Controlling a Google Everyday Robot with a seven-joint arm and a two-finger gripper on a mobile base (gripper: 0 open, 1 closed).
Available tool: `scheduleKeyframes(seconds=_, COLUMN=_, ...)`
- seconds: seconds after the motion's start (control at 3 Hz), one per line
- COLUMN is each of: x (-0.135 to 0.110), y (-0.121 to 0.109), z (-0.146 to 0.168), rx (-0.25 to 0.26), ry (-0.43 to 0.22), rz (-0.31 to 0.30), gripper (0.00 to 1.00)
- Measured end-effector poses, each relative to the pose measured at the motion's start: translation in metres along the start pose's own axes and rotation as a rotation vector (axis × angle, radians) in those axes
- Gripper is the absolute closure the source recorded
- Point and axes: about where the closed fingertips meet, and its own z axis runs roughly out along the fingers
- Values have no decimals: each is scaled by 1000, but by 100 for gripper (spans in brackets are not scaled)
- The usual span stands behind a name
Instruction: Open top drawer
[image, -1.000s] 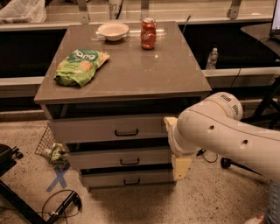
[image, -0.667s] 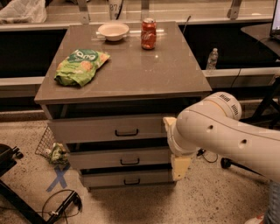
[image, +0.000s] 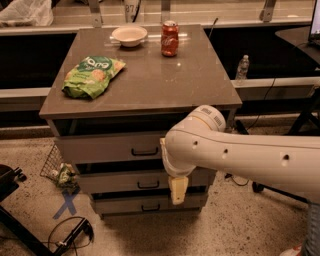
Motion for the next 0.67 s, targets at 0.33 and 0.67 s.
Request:
scheduleKeyframes(seconds=0.33, x=-2, y=0, z=1, rx=-1, ry=-1, rz=-3, gripper=0)
scheduleKeyframes(seconds=0.67, x=-9, y=0, z=7, rx=-8, ry=-17, rz=-2, gripper=0)
